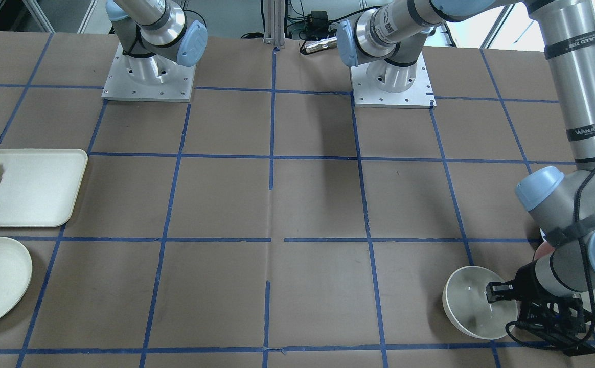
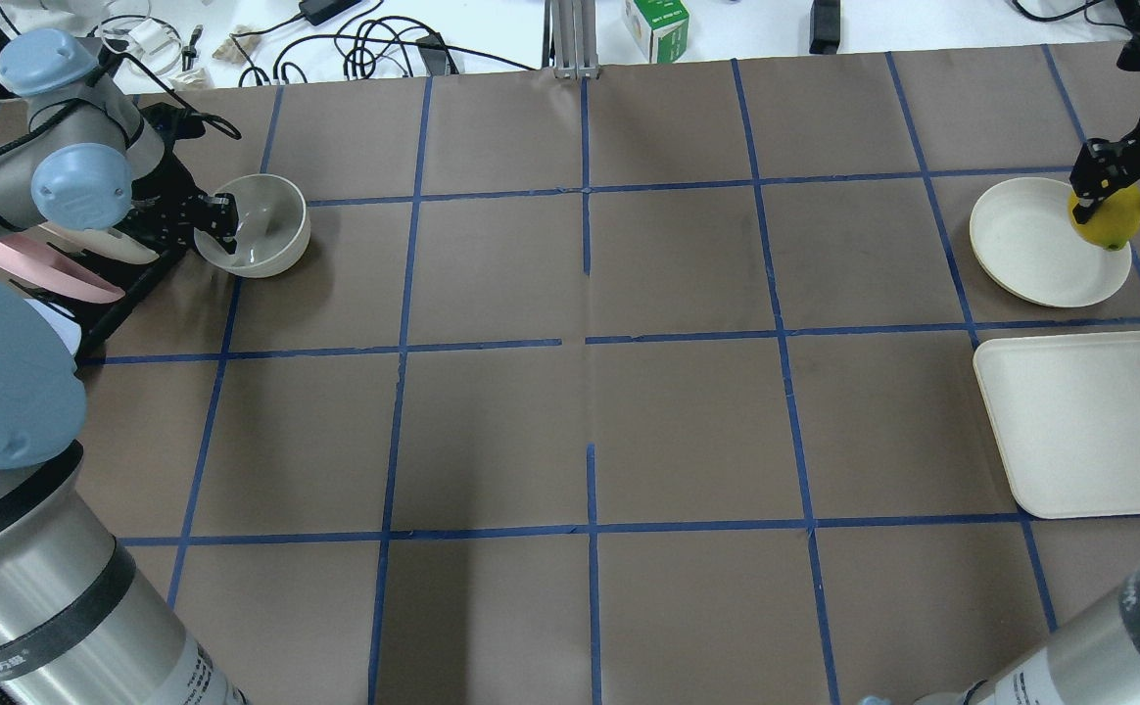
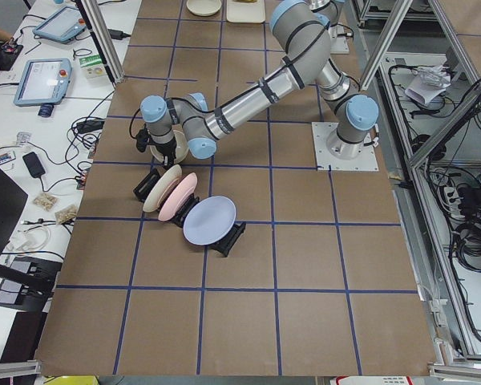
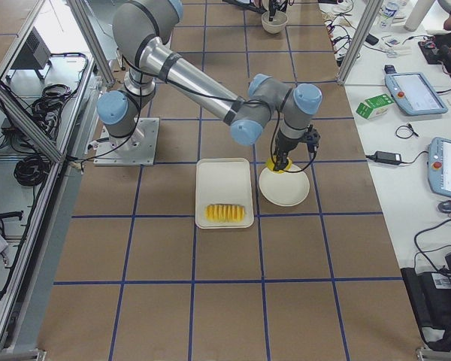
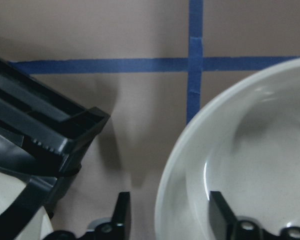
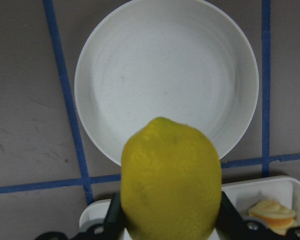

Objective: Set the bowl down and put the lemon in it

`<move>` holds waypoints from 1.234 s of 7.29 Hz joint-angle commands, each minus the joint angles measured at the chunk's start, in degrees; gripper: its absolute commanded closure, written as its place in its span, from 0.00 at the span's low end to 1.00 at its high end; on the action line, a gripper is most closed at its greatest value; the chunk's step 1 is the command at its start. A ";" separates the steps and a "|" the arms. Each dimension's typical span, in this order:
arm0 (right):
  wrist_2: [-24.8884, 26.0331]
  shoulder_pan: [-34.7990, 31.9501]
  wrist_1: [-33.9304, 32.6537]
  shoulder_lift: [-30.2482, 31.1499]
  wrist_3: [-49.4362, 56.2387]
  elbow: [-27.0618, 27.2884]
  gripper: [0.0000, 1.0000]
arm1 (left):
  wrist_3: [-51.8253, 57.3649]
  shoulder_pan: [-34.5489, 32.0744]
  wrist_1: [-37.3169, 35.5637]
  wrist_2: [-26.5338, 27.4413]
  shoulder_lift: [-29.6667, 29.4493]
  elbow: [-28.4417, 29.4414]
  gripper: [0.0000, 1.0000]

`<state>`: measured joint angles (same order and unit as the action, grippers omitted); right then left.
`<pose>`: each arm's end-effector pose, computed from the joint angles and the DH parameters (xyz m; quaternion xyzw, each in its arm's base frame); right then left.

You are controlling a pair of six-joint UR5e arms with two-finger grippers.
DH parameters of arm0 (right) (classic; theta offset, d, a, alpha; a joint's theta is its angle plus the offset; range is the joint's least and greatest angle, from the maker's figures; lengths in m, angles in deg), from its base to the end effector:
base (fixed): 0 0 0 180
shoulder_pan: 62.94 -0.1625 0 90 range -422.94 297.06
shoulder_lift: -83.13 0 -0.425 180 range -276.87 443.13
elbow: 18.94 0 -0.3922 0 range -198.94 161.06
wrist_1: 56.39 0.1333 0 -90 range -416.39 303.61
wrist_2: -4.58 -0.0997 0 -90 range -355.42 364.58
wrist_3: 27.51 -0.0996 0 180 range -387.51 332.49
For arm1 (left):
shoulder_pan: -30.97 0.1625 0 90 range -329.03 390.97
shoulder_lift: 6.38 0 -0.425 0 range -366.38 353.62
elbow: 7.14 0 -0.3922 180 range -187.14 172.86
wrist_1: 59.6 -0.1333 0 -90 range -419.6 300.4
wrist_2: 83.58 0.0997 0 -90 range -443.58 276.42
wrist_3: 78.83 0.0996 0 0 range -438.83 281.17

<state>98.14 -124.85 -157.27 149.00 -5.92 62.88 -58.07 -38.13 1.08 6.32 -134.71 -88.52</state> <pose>-0.1899 -0.6257 0.3348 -0.0552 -0.9970 -0.0532 0.0096 0.1262 -0.7046 0.2012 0.0012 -1.0000 -0.0029 0.0020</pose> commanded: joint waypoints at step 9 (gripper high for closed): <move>-5.59 -17.25 11.75 11.46 -24.81 -0.17 1.00 | -0.81 -6.04 8.04 -10.04 5.28 2.20 1.00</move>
<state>92.61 -138.59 -145.74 159.68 -26.21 62.71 -58.88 -43.19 8.28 0.79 -130.06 -85.90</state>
